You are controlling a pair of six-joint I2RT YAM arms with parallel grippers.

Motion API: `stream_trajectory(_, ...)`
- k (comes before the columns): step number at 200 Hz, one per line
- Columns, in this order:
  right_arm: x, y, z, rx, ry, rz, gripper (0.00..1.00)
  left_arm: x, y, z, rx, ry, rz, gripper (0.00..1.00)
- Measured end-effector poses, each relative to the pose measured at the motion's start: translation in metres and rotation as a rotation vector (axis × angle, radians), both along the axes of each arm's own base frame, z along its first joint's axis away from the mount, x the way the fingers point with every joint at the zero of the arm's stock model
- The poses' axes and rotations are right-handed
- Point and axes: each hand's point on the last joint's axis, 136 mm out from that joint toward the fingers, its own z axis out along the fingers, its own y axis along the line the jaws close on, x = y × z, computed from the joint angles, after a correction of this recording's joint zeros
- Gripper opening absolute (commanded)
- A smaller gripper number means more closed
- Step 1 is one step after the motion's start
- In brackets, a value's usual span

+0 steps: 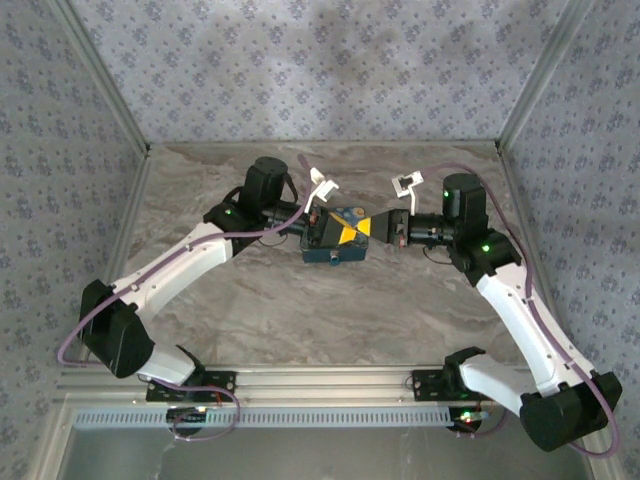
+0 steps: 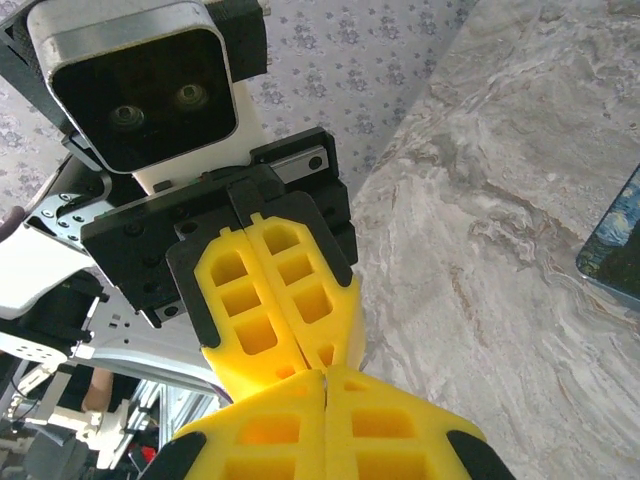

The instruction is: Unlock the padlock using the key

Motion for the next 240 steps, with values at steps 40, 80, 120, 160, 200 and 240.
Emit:
stream_trajectory(40,0.005,-0.004,-0.001,-0.012,-0.006,-0.034,0.00,0.003,0.000,-0.002,0.006,-0.001,0.017,0.22)
stream_trajectory(80,0.008,-0.007,0.000,-0.018,-0.018,-0.062,0.00,0.002,0.000,-0.001,0.006,-0.001,0.018,0.32)
stream_trajectory(120,0.008,-0.007,0.000,-0.017,-0.014,-0.063,0.00,-0.005,-0.004,-0.002,0.009,0.007,0.001,0.23)
stream_trajectory(160,0.008,-0.007,0.000,-0.016,-0.011,-0.063,0.00,-0.004,-0.006,-0.006,0.017,0.005,0.002,0.05)
stream_trajectory(200,0.008,-0.007,0.000,-0.016,-0.012,-0.062,0.00,-0.001,-0.007,-0.009,0.026,0.000,0.014,0.00)
stream_trajectory(240,0.009,-0.011,-0.004,-0.029,-0.010,-0.070,0.35,-0.001,-0.006,-0.011,0.034,-0.008,0.017,0.00)
